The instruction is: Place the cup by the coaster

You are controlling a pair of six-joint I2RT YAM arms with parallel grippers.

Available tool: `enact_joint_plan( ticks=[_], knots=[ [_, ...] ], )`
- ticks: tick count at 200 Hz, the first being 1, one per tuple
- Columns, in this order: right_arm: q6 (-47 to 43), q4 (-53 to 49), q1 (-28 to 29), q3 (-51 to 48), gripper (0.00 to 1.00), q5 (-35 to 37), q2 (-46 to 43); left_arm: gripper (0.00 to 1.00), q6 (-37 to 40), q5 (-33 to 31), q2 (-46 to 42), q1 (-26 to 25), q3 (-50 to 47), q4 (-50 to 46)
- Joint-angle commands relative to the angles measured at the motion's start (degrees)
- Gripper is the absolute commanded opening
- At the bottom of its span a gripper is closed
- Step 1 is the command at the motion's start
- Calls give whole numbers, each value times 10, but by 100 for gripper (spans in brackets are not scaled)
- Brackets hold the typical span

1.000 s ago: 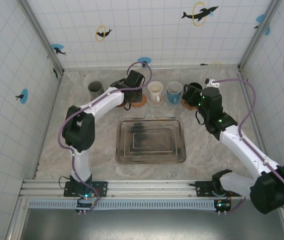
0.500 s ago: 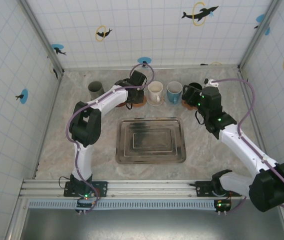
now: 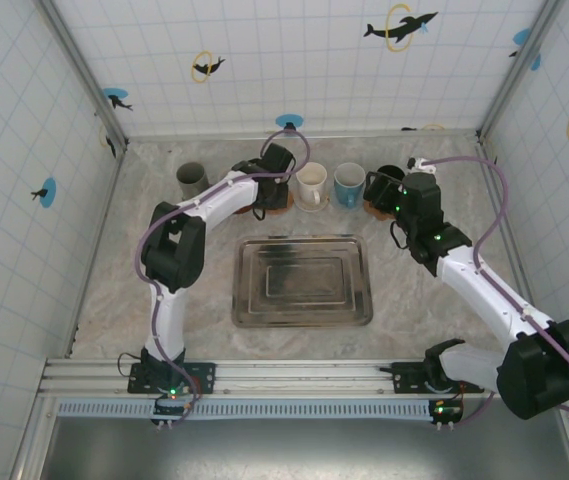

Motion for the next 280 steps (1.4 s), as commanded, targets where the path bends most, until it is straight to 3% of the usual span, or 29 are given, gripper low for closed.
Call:
enact_joint_plan(
  ticks=[1, 57, 194, 235, 280],
  knots=[
    [-3, 20, -3, -9, 89, -3, 2, 0, 13, -9, 4, 3, 28, 10],
    [-1, 20, -3, -9, 89, -4, 3, 0, 13, -10, 7, 3, 28, 9],
    [-1, 19, -4, -9, 90, -5, 1, 29, 13, -3, 3, 3, 24, 3],
    [-1, 18, -4, -7, 90, -6, 3, 40, 16, 4, -32, 3, 0, 10],
    [1, 17, -4, -6, 90, -6, 4, 66, 17, 25, -124, 3, -76, 73]
  ],
)
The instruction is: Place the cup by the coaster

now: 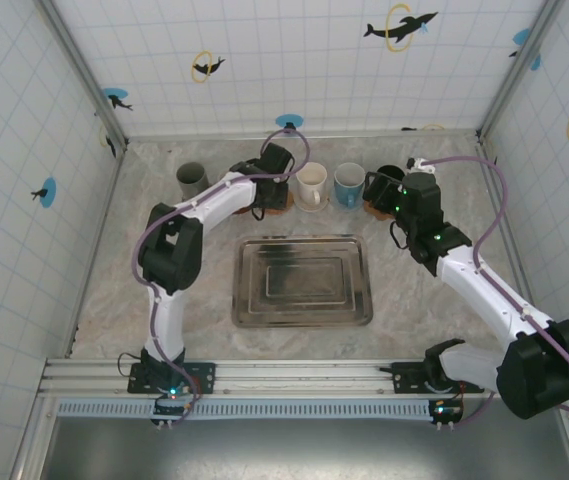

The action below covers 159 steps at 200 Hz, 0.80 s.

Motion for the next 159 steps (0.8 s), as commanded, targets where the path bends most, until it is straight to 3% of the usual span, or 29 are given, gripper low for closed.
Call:
enact_joint_plan(
  ticks=[1, 60, 99, 159],
  knots=[
    [1, 17, -4, -6, 90, 2, 3, 66, 5, 12, -69, 3, -29, 40],
    [-5, 2, -3, 1, 91, 3, 5, 78, 24, 23, -193, -5, -117, 104],
    [-31, -31, -13, 6, 98, 10, -11, 97, 47, -4, -322, -6, -259, 235],
    [-127, -74, -54, -16, 100, 2, -78, 97, 100, -105, -469, -6, -419, 353]
  ],
)
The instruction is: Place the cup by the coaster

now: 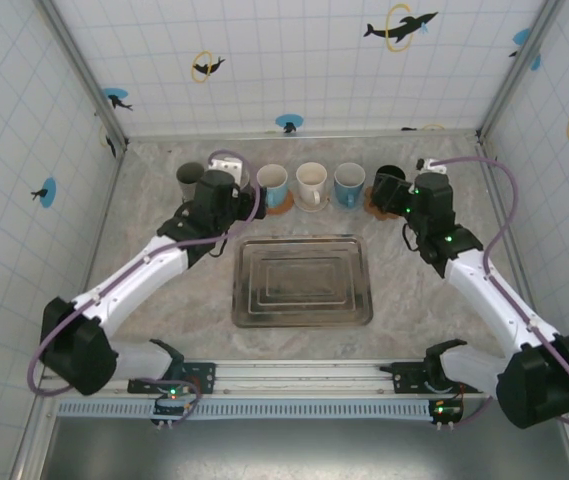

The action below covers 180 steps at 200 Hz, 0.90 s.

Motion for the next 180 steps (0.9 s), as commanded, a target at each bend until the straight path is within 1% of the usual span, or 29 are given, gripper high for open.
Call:
enact_joint_plan(
  ticks=[1, 14, 17, 39, 53, 60, 69, 83, 86, 95, 115, 131, 147, 165, 180],
  knots=[
    [-64, -25, -12, -17, 100, 11, -41, 97, 35, -69, -45, -2, -54, 80],
    [-95, -29, -17, -31, 100, 40, -62, 97, 35, -91, -75, -1, -93, 110],
    [-102, -29, -17, -35, 100, 49, -68, 97, 53, -94, -82, -1, -102, 117],
    [-154, -1, -24, -83, 100, 109, -110, 97, 85, -146, -123, 1, -161, 170],
    [-179, 27, -39, -116, 100, 124, -134, 97, 102, -184, -138, 10, -198, 208],
    [-189, 38, -47, -132, 100, 122, -143, 97, 108, -192, -145, 18, -216, 224],
    [-206, 59, -55, -155, 100, 119, -153, 97, 113, -188, -157, 33, -247, 256],
    [-223, 105, -62, -193, 100, 124, -164, 97, 99, -169, -180, 58, -305, 320],
    [-225, 115, -64, -200, 100, 125, -165, 97, 95, -164, -186, 78, -317, 333],
    [-227, 139, -71, -216, 100, 126, -167, 97, 85, -152, -198, 102, -348, 366],
    [-231, 174, -85, -237, 100, 123, -155, 97, 88, -164, -208, 136, -391, 405],
    [-242, 200, -92, -248, 100, 124, -136, 97, 107, -164, -199, 159, -417, 448],
    [-249, 237, -100, -261, 100, 127, -111, 97, 117, -158, -180, 182, -455, 528],
    [-255, 267, -108, -269, 100, 121, -79, 97, 118, -120, -154, 215, -494, 632],
    [-264, 295, -110, -277, 100, 120, -53, 97, 120, -85, -123, 240, -495, 663]
  ],
)
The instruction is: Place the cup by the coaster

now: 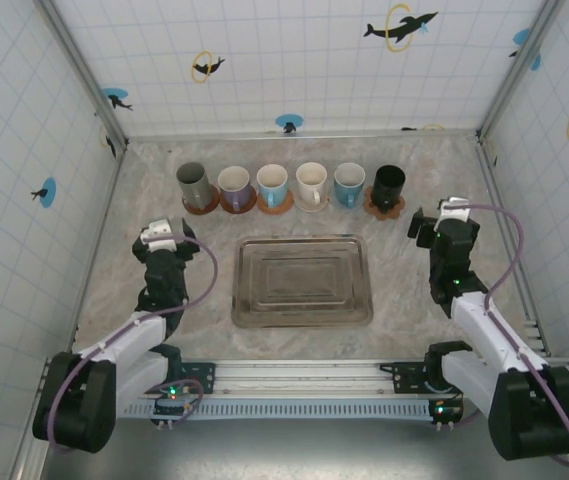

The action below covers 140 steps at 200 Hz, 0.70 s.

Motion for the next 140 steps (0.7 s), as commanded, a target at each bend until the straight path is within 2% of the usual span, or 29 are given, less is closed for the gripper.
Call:
enact_joint_plan(
  ticks=[1, 41, 95, 119, 140],
  knots=[
    [-23, 89, -6, -23, 100, 7, 31, 97, 17, 55, 36, 33, -14, 138],
    [-41, 201, -14, -45, 100, 9, 109, 97, 63, 132, 135, 55, -10, 212],
    [-27, 284, -32, -35, 99, -35, 200, 97, 39, 238, 258, 115, -15, 331],
    [-33, 316, -34, -35, 100, -52, 226, 97, 41, 266, 291, 120, -10, 362],
    [-29, 364, -41, -44, 100, -59, 261, 97, 44, 277, 283, 122, -6, 337]
  ],
)
